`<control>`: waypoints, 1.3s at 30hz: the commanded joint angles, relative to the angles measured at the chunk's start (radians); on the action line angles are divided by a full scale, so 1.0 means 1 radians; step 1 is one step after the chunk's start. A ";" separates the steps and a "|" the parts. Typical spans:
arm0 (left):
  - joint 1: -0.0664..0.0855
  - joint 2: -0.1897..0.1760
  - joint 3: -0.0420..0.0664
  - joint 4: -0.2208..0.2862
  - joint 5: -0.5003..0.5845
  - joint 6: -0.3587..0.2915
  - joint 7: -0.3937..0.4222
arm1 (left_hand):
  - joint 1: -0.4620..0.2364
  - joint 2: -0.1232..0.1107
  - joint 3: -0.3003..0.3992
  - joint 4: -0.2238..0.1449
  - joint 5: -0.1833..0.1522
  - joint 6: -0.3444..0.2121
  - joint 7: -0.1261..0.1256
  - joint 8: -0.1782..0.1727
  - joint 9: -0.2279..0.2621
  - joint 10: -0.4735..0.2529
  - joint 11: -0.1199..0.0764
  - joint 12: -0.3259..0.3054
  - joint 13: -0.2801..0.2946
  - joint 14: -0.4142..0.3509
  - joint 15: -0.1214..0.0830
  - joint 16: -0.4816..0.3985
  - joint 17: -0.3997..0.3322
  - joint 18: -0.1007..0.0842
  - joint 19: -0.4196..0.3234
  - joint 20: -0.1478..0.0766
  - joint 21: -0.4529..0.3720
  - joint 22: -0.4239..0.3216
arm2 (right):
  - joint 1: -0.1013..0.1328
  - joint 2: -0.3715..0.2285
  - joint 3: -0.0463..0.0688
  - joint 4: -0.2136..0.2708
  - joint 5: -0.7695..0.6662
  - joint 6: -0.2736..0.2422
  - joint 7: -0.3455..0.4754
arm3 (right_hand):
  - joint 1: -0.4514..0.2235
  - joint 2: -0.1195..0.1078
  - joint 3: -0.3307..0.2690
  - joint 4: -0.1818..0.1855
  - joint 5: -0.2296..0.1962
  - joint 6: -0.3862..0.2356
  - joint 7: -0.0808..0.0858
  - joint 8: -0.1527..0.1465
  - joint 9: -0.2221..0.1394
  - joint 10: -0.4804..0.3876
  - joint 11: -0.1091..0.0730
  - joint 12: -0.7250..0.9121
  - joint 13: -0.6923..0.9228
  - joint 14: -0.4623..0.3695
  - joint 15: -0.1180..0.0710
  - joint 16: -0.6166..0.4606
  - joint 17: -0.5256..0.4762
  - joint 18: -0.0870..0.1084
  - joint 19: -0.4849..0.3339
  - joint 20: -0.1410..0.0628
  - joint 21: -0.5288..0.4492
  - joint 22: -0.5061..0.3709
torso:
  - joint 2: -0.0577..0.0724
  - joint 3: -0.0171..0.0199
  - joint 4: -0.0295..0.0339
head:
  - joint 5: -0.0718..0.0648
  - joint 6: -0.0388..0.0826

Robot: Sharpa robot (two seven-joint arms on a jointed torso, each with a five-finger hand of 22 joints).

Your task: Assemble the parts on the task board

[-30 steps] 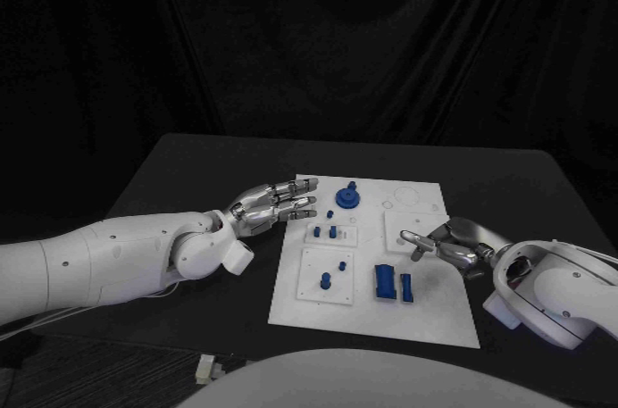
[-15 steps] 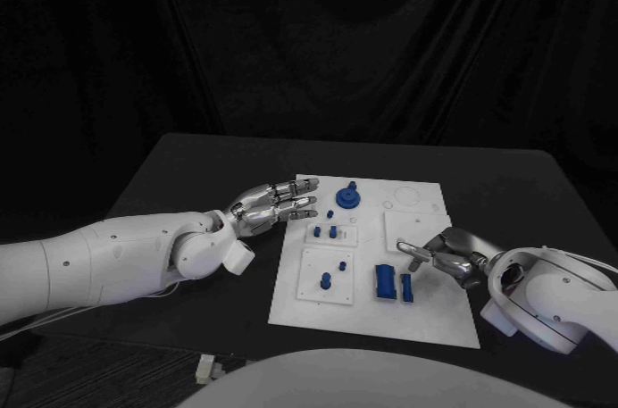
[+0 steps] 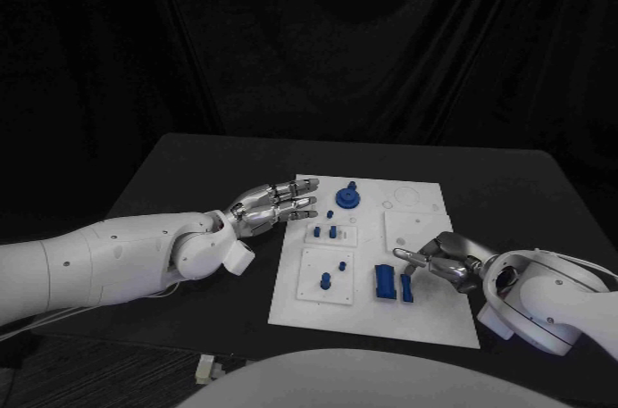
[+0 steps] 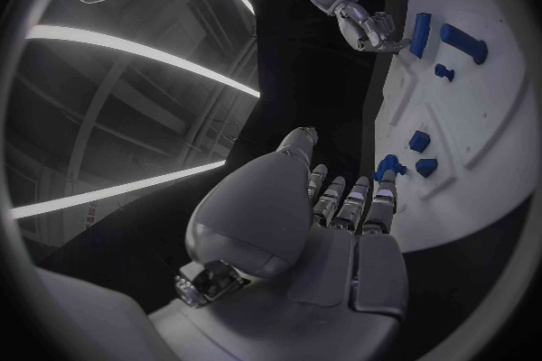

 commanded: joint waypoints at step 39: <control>-0.007 -0.001 0.001 -0.001 0.002 0.009 0.027 | -0.009 0.001 0.009 -0.004 0.006 0.004 0.002 0.003 0.001 0.005 0.008 0.007 0.001 0.002 0.010 0.009 0.002 -0.014 0.008 -0.001 0.006 0.000 | 0.011 -0.040 -0.001 0.075 -0.105 -0.167 0.112 | 0.002 0.069 -0.117 0.001 -0.040 -0.073 0.027 -0.065 -0.138 0.104 0.029 0.004 0.263 0.090 0.011 0.000 0.191 -0.009 0.024 0.014 0.019 0.204 | -0.001 0.0000 -0.0006 | 0.002 0.000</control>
